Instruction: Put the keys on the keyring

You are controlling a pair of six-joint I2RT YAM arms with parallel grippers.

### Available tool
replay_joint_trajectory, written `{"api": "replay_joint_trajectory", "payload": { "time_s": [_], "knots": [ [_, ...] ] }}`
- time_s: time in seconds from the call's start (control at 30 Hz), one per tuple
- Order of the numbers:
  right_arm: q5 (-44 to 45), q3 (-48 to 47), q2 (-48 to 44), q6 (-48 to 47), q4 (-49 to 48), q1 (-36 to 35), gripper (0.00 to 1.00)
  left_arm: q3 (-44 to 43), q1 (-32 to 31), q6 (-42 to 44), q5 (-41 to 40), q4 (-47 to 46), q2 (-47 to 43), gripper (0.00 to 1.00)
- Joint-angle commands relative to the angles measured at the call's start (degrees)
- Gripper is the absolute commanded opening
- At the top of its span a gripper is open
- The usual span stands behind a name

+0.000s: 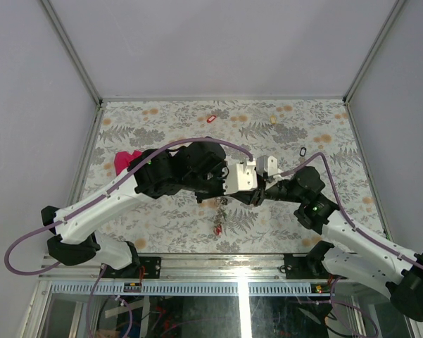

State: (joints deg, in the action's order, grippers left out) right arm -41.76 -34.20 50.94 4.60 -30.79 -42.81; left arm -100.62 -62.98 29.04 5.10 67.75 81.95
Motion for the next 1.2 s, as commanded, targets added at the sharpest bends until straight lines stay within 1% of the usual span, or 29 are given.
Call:
{"api": "replay_joint_trajectory", "payload": {
  "time_s": [0.0,0.07,0.1,0.2,0.27,0.3,0.47,0.57,0.63,0.83,0.97,1.07,1.17],
  "knots": [
    [-2.20,-1.57,0.80,0.50,-3.76,-0.01,0.22,-1.73,-0.39,0.76,-0.36,-1.91,-1.12,0.00],
    [-2.48,-1.73,1.00,0.68,-3.96,-0.08,0.21,-1.76,-0.42,0.91,-0.13,-1.96,-1.17,0.00],
    [-2.72,-1.75,1.13,0.96,-4.12,-0.04,0.19,-1.82,-0.45,0.90,-0.02,-2.04,-1.22,0.00],
    [-3.15,-2.15,1.18,2.02,-4.83,0.00,0.06,-1.78,-0.42,0.93,0.04,-2.10,-1.32,0.00],
    [-3.13,-2.55,0.98,2.55,-4.78,-0.08,0.00,-1.71,-0.40,0.86,-0.06,-2.30,-1.40,0.00],
    [-3.09,-2.81,0.74,2.68,-4.71,-0.07,0.00,-1.62,-0.46,0.89,-0.09,-2.52,-1.77,0.02],
    [-1.69,-3.84,-1.52,2.49,-2.45,-0.06,0.00,1.49,-0.40,0.59,0.09,-8.03,-6.34,0.23],
    [-0.85,-4.35,-3.36,2.52,-1.43,-0.06,0.00,6.50,-0.35,-0.54,0.31,-15.41,-11.41,0.34],
    [-0.49,-4.92,-4.91,2.52,-0.41,-0.08,0.00,10.16,-0.36,-1.81,1.03,-20.04,-14.80,0.37],
    [0.17,-6.59,-7.52,3.59,0.04,-0.04,0.00,19.38,0.41,-6.70,4.67,-33.31,-22.86,0.39],
    [0.13,-7.00,-8.04,5.62,-2.70,-0.04,0.00,23.63,1.64,-10.12,6.75,-40.75,-25.21,0.38],
    [0.19,-7.03,-7.96,7.56,-5.64,-0.08,0.00,25.73,2.82,-12.16,9.56,-45.04,-26.31,0.37],
    [0.05,-7.16,-7.83,8.54,-7.26,-0.04,0.00,26.63,3.77,-13.08,12.08,-47.07,-26.54,0.33]
  ]
}}
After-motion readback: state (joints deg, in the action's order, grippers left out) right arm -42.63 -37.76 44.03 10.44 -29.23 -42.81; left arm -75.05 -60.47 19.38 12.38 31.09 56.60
